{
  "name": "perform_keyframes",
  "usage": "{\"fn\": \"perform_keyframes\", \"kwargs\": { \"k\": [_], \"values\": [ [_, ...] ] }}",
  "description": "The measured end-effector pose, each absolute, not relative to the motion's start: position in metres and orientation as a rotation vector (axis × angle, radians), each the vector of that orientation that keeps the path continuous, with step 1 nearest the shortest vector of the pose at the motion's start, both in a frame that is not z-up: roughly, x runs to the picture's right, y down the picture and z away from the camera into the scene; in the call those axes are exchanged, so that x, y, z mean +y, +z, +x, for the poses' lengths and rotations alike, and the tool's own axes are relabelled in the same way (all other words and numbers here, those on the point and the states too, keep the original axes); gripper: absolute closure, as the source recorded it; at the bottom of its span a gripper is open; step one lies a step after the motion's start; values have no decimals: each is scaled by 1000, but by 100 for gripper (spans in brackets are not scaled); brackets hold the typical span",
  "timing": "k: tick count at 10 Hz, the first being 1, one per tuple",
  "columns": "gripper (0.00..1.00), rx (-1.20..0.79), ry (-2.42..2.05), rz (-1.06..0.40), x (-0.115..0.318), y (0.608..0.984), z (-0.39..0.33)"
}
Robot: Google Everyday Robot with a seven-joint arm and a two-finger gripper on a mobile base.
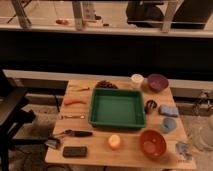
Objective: Place towel in plastic cup
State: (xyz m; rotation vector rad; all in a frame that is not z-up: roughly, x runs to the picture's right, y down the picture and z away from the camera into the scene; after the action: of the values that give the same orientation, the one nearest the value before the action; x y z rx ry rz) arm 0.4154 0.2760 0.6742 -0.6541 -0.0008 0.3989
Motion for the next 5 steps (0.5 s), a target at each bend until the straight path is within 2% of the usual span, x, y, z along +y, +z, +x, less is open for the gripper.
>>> {"fn": "perform_keyframes", "kwargs": {
  "k": [5],
  "values": [
    [100, -41, 457, -581, 253, 669, 409]
  ]
}}
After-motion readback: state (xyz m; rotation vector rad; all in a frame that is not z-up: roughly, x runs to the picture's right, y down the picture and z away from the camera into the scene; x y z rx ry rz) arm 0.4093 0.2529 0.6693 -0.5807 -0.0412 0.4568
